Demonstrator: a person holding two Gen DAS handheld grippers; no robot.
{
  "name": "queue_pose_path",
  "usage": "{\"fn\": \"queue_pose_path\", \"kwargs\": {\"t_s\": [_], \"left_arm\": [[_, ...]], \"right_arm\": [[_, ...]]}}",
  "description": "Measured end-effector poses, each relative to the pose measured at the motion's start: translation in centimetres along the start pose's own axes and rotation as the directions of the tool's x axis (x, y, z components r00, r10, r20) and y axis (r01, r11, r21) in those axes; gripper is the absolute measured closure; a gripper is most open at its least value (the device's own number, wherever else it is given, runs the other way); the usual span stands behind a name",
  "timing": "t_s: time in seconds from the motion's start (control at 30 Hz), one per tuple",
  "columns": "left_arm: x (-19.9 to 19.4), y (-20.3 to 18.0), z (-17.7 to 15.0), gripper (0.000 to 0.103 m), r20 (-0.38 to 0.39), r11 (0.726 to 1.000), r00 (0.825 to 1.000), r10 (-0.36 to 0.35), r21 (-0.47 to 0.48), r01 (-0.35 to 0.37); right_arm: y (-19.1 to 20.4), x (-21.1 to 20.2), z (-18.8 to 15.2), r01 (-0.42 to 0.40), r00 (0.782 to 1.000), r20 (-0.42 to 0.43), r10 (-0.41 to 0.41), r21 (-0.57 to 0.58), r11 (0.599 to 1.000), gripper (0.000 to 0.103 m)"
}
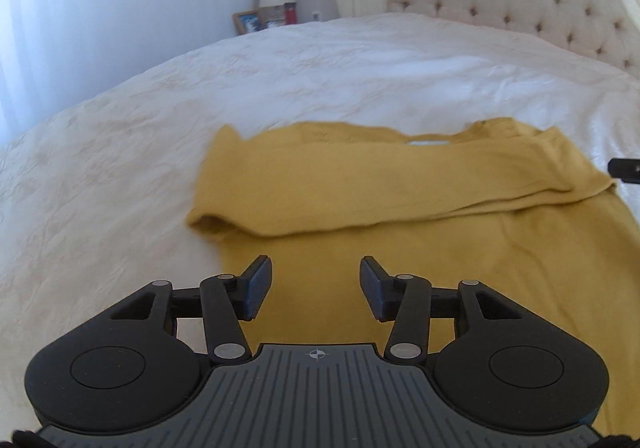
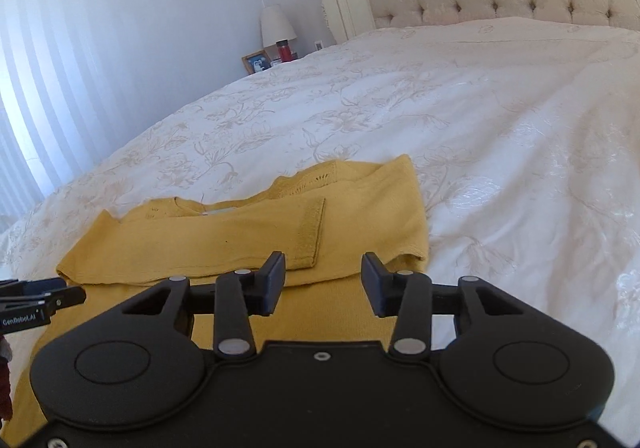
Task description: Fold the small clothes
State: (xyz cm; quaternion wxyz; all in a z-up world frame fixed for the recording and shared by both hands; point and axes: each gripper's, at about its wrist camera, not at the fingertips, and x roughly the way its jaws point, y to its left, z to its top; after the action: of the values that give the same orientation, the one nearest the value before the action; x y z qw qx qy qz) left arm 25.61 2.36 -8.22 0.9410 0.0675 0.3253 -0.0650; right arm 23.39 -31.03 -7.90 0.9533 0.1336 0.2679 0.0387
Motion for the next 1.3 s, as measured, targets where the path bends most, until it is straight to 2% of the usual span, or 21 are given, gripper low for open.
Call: {"fn": "queue_pose_path", "kwargs": {"t_s": [0.1,0.2,0.4,0.53,0.57,0.6,0.63,0.7,0.9,0.97,1.03,1.07,1.17,1.2,1.23,1.3], "left_arm": [[0.5,2.6,-1.6,0.053,-0.021,0.998,0.999,0.027,-0.063,-0.028],[0.7,3.4,-2.8,0.049,0.011,0.994,1.000,-0.001,-0.108,0.002],[0.8,2.8,-3.3,0.045,0.038,0.996,0.999,0.035,-0.087,-0.032],[0.9,3.3,-3.5,0.044,0.044,0.994,0.999,0.016,-0.112,-0.011],[1.0,3.2,-3.6,0.044,0.044,0.994,0.999,0.017,-0.111,-0.012],[1.0,3.1,-3.6,0.043,0.044,0.994,0.999,0.020,-0.108,-0.015],[1.1,3.1,-3.6,0.043,0.044,0.994,0.999,0.023,-0.105,-0.018],[1.1,3.0,-3.7,0.043,0.044,0.994,0.999,0.026,-0.103,-0.022],[1.1,3.1,-3.8,0.043,0.045,0.994,0.999,0.024,-0.106,-0.020],[1.1,3.1,-3.8,0.043,0.045,0.994,0.999,0.024,-0.107,-0.019],[1.1,3.1,-3.8,0.043,0.047,0.994,0.999,0.024,-0.106,-0.019],[1.1,3.1,-3.8,0.043,0.047,0.994,0.999,0.025,-0.106,-0.020],[1.1,3.0,-3.8,0.043,0.047,0.994,0.999,0.026,-0.106,-0.021],[1.1,3.0,-3.8,0.043,0.047,0.994,0.999,0.026,-0.106,-0.021],[1.1,3.0,-3.8,0.043,0.047,0.994,0.999,0.027,-0.105,-0.022],[1.1,3.0,-3.8,0.043,0.046,0.994,0.999,0.028,-0.105,-0.023]], "right_arm": [[0.9,2.7,1.3,-0.011,1.000,-0.028,0.010,-0.026,1.000,0.051],[1.5,5.3,2.0,-0.014,0.998,-0.060,0.013,-0.021,1.000,0.051],[1.6,9.6,1.6,0.013,0.985,-0.175,-0.011,0.014,1.000,0.049],[1.7,10.1,1.2,0.011,0.983,-0.181,0.001,0.065,0.998,0.050],[1.7,10.1,1.2,0.008,0.984,-0.181,0.006,0.077,0.997,0.055],[1.7,10.0,1.2,0.004,0.984,-0.179,0.011,0.086,0.996,0.075],[1.8,10.1,1.3,0.003,0.984,-0.179,0.014,0.094,0.996,0.087],[2.2,10.0,1.5,0.000,0.983,-0.183,0.017,0.094,0.996,0.090],[3.5,7.2,5.2,-0.009,0.995,-0.096,0.011,0.018,1.000,0.091],[2.9,6.3,6.7,0.037,0.997,-0.060,-0.038,-0.023,0.999,0.091],[1.8,6.0,7.6,0.116,0.992,-0.049,-0.119,-0.050,0.992,0.091],[0.9,6.2,7.9,0.147,0.987,-0.058,-0.150,-0.052,0.988,0.091],[-1.4,7.6,7.7,0.172,0.977,-0.120,-0.175,-0.034,0.984,0.090],[-1.8,8.3,7.3,0.185,0.971,-0.143,-0.189,-0.046,0.982,0.088],[-1.9,8.9,6.9,0.194,0.967,-0.159,-0.201,-0.060,0.979,0.082],[-1.9,9.9,5.8,0.215,0.955,-0.191,-0.229,-0.090,0.972,0.080]]}}
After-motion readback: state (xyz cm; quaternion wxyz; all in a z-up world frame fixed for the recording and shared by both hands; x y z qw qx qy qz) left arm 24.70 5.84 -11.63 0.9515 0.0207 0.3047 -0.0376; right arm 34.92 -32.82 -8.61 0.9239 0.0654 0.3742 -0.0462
